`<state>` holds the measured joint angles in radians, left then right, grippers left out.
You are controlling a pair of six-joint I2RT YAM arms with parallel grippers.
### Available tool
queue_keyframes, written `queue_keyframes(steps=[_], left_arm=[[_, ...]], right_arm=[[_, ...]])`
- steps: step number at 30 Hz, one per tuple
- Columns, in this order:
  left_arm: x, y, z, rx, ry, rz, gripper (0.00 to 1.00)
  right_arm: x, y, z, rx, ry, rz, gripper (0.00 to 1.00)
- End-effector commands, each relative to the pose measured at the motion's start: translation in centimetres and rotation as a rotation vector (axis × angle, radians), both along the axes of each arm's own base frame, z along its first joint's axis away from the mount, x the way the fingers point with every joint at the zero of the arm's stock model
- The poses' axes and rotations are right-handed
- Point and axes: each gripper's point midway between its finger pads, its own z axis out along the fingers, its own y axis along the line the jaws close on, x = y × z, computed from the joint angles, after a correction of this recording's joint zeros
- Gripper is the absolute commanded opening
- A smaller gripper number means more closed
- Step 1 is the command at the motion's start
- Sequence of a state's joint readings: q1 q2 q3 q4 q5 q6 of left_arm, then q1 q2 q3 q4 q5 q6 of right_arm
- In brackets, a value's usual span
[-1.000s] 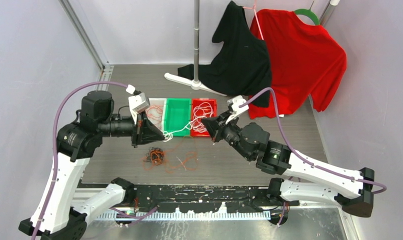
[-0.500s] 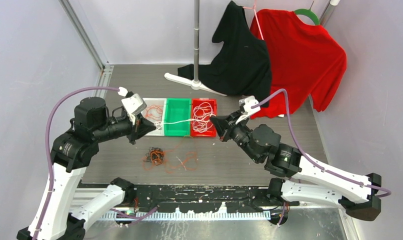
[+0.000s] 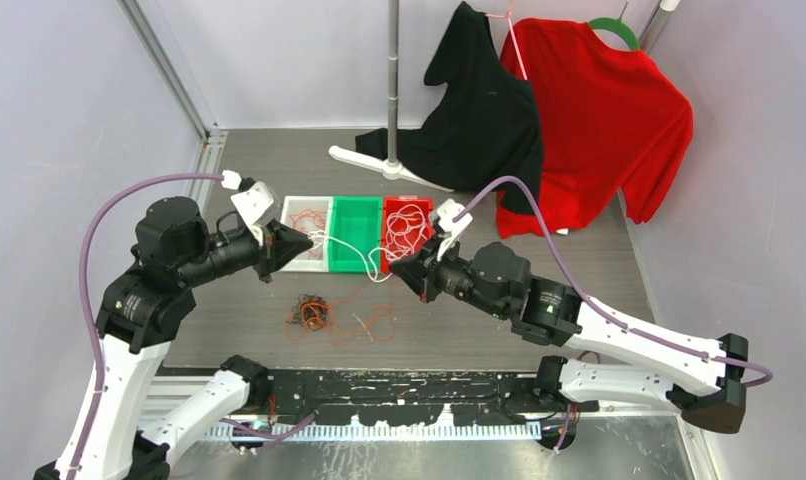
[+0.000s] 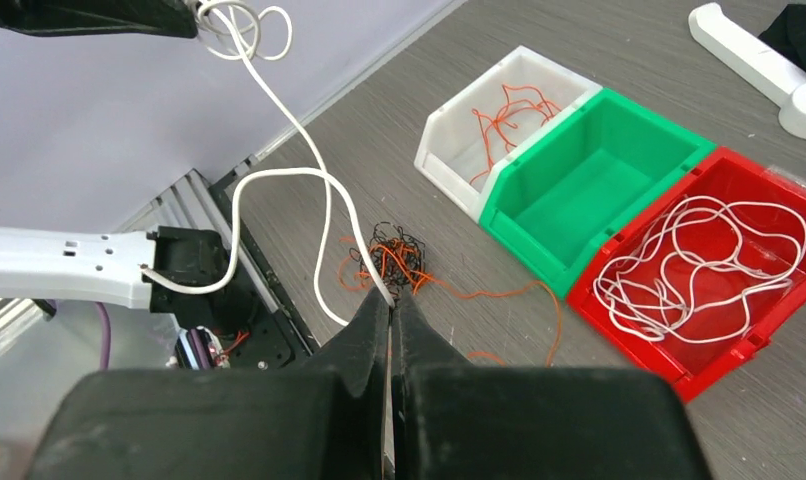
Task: Untangle the cables
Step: Adjust the cable.
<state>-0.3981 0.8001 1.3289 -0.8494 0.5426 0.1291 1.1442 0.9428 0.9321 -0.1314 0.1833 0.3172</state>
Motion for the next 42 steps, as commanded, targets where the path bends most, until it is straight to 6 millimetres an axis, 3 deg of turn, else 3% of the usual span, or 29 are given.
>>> queue_keyframes(steps=[1, 2, 4, 5, 9, 12, 16, 22, 24, 27, 29, 31, 34, 35, 37, 42], left_arm=[[-0.2, -0.5, 2.5, -0.051, -0.065, -0.023, 0.03], [-0.4, -0.7, 2.2, -0.055, -0.041, -0.038, 0.03], [-2.0, -1.5, 1.4, -0.058, 0.025, -0.127, 0.01], [-2.7, -1.9, 1.1, -0.056, 0.049, -0.172, 0.0], [-4.1, -2.4, 0.8, -0.06, 0.102, -0.257, 0.0], [-5.0, -2.5, 0.6, -0.044, 0.1, -0.308, 0.0], [-5.8, -2.5, 0.7, -0.046, 0.094, -0.336, 0.0], [-6.8, -2.4, 1.0, -0.045, 0.074, -0.375, 0.0], [-7.3, -2.3, 0.8, -0.042, 0.084, -0.394, 0.0], [-7.5, -2.2, 0.5, -0.033, 0.094, -0.4, 0.0], [-7.2, -2.1, 0.6, -0.036, 0.082, -0.377, 0.0], [-6.7, -2.1, 0.9, -0.046, 0.063, -0.346, 0.04], [-6.5, -2.1, 1.3, -0.054, 0.051, -0.336, 0.45], [-6.5, -2.2, 1.3, -0.058, 0.06, -0.339, 0.51], [-6.6, -2.4, 1.5, -0.065, 0.077, -0.351, 0.55], [-5.5, -3.4, 1.7, -0.121, 0.145, -0.345, 0.52]], right_arm=[[-1.0, -0.4, 4.0, 0.13, -0.07, 0.047, 0.01], [-1.3, 0.1, 4.3, 0.137, -0.083, 0.079, 0.05], [-2.0, 0.9, 5.1, 0.157, -0.087, 0.135, 0.51], [-2.6, 1.5, 5.6, 0.165, -0.094, 0.181, 0.64], [-4.6, 3.3, 7.6, 0.158, -0.12, 0.338, 0.83], [-5.2, 4.6, 8.4, 0.139, -0.112, 0.415, 0.87], [-4.8, 6.6, 7.7, 0.1, -0.073, 0.448, 0.8], [-4.1, 8.4, 6.1, 0.089, -0.026, 0.449, 0.57], [-3.8, 8.4, 6.3, 0.116, -0.024, 0.43, 0.46], [-3.5, 7.8, 6.6, 0.179, -0.028, 0.393, 0.15], [-3.6, 7.1, 6.4, 0.207, -0.03, 0.377, 0.04], [-3.8, 6.3, 5.9, 0.214, -0.026, 0.366, 0.01], [-4.0, 5.8, 4.9, 0.175, -0.007, 0.365, 0.01], [-4.1, 5.7, 4.6, 0.163, 0.001, 0.369, 0.01], [-4.4, 5.6, 4.2, 0.144, 0.013, 0.382, 0.01], [-4.7, 6.0, 3.8, 0.112, 0.03, 0.41, 0.01]])
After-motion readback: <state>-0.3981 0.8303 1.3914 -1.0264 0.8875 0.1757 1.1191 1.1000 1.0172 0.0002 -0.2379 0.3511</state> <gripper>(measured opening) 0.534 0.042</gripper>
